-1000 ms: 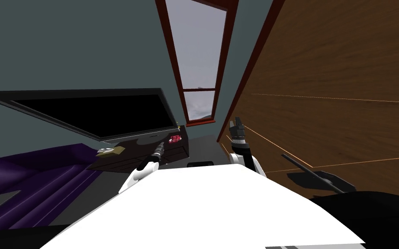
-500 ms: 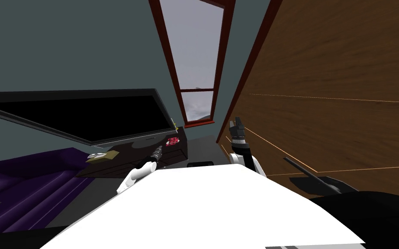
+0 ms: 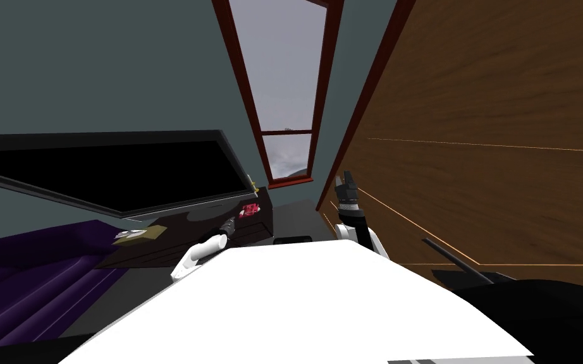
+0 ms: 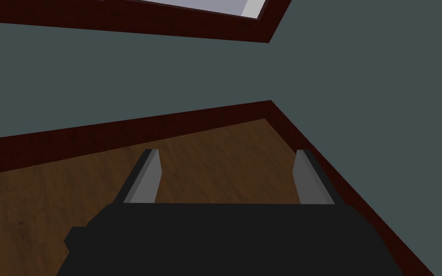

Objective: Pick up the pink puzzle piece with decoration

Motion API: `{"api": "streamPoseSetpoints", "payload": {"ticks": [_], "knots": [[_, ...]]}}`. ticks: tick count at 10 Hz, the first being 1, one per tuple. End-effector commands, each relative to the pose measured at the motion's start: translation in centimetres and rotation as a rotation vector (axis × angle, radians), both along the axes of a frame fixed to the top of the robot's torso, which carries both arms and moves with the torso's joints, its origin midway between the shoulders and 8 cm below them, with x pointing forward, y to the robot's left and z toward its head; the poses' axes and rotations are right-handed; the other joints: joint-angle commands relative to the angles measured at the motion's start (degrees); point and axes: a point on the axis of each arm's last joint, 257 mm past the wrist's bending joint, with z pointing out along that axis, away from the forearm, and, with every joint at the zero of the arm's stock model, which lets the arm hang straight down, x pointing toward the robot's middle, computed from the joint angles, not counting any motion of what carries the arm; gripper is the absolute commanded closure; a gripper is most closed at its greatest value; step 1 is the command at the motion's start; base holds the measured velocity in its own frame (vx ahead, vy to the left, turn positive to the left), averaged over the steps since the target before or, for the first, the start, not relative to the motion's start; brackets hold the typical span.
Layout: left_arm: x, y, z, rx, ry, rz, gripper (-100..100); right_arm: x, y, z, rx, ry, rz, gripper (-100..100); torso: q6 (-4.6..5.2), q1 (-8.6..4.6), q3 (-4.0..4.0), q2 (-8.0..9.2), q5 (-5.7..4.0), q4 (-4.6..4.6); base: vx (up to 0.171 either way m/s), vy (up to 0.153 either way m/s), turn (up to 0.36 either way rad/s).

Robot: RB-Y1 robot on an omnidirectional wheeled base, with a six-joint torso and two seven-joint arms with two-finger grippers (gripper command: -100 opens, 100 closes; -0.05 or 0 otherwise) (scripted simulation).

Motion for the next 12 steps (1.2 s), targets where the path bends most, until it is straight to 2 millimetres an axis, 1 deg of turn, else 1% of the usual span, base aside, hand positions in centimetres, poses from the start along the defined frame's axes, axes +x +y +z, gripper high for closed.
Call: {"api": "streamPoseSetpoints", "payload": {"ticks": [1, 3, 4, 6, 7, 9, 10, 12], "knots": [[-0.6, 0.3, -0.9, -0.024, 0.036, 0.023, -100, 0.0, 0.0, 0.0, 0.0, 0.0, 0.0, 0, 0.0, 0.0, 0.0, 0.0, 0.0, 0.0, 0.096, -0.022, 0.007], [-1.3, 1.4, -2.2, -0.08, 0.083, 0.087, -100, 0.0, 0.0, 0.0, 0.0, 0.0, 0.0, 0, 0.0, 0.08, 0.06, 0.11, 0.01, 0.02, 0.102, -0.005, 0.016], [-1.8, 1.3, -2.7, -0.087, 0.102, 0.092, -100, 0.0, 0.0, 0.0, 0.0, 0.0, 0.0, 0, 0.0, 0.08, 0.02, 0.05, 0.01, 0.01, 0.101, -0.014, 0.008], [-2.6, 2.0, -4.0, -0.147, 0.15, 0.158, -100, 0.0, 0.0, 0.0, 0.0, 0.0, 0.0, 0, -0.01, 0.05, 0.04, 0.08, 0.01, 0.01, 0.116, -0.01, 0.029], [-2.9, 1.9, -4.2, -0.152, 0.16, 0.159, -100, 0.0, 0.0, 0.0, 0.0, 0.0, 0.0, 0, 0.0, 0.08, 0.0, 0.01, 0.01, 0.0, 0.099, -0.008, 0.012], [-3.6, 2.1, -5.4, -0.215, 0.204, 0.222, -100, 0.0, 0.0, 0.0, 0.0, 0.0, 0.0, 0, 0.0, 0.08, 0.04, 0.09, 0.01, 0.01, 0.109, -0.012, 0.031], [-3.7, 2.0, -5.4, -0.217, 0.209, 0.223, -100, 0.0, 0.0, 0.0, 0.0, 0.0, 0.0, 0, 0.0, 0.06, 0.01, 0.04, 0.01, 0.0, 0.096, -0.006, 0.016], [-4.4, 1.9, -6.4, -0.277, 0.251, 0.278, -100, 0.0, 0.0, 0.0, 0.0, 0.0, 0.0, 0, -0.01, 0.11, 0.06, 0.12, 0.02, 0.02, 0.107, 0.007, 0.03]]}}
